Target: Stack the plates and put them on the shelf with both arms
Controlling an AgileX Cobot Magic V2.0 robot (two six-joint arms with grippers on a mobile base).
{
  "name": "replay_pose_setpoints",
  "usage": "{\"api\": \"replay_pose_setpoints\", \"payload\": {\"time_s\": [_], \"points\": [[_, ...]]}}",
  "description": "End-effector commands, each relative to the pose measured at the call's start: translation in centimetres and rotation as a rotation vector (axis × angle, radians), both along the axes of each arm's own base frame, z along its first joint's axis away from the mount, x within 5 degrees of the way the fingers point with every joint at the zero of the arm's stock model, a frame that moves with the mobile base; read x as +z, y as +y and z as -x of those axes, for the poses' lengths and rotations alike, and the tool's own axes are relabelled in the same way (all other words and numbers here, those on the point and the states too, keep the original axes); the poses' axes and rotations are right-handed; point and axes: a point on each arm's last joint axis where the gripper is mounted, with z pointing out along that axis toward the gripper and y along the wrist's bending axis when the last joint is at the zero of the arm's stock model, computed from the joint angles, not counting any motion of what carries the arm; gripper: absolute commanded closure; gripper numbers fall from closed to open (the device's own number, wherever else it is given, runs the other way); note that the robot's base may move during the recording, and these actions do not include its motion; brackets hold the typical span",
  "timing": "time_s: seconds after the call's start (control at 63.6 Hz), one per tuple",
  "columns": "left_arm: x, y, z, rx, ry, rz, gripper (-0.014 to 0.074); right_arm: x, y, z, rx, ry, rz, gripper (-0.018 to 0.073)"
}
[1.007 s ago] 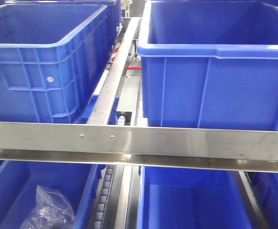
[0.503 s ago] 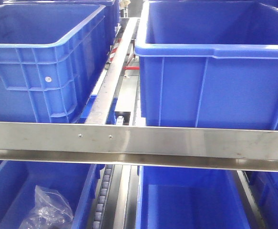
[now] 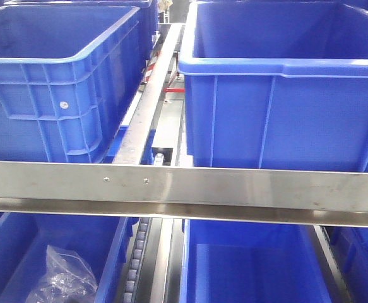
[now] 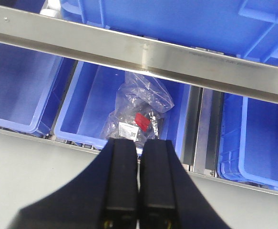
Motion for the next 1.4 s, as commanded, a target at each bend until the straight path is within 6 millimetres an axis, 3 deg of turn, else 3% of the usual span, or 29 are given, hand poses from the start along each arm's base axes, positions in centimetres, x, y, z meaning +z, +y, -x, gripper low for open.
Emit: {"api": "replay_pose_setpoints", "payload": {"time_s": [0.0, 0.283, 0.409, 0.503, 0.677, 0.881, 1.385], "points": [[1.3, -0.1, -0.6, -0.007, -0.086, 0.013, 0.0500, 1.8, 0.0, -0.2, 0.005, -0.126, 0.006, 0.0511], [1.3, -0.1, -0.6, -0.007, -0.086, 0.013, 0.0500, 1.8, 0.0, -0.2, 0.006, -0.128, 0.006, 0.0511], [1.3, -0.1, -0.6, -0.006, -0.085, 0.013, 0.0500, 1.9, 0.1, 2.0, 0.002, -0.189, 0.009, 0.0511], [1.3, -0.1, -0.6, -0.006, -0.085, 0.013, 0.0500, 0.5, 0.1, 3.7, -0.003, -0.234, 0.012, 0.0511], [1.3, -0.1, -0.6, -0.006, -0.085, 0.013, 0.0500, -3.8, 0.2, 6.3, -0.017, -0.305, -0.010, 0.0511], [1.3, -0.1, -0.6, -0.006, -0.085, 0.013, 0.0500, -7.0, 0.2, 7.5, -0.019, -0.375, -0.043, 0.0511], [1.3, -0.1, -0.6, -0.006, -0.084, 0.013, 0.0500, -6.8, 0.3, 7.5, -0.013, -0.394, -0.043, 0.0511]]}}
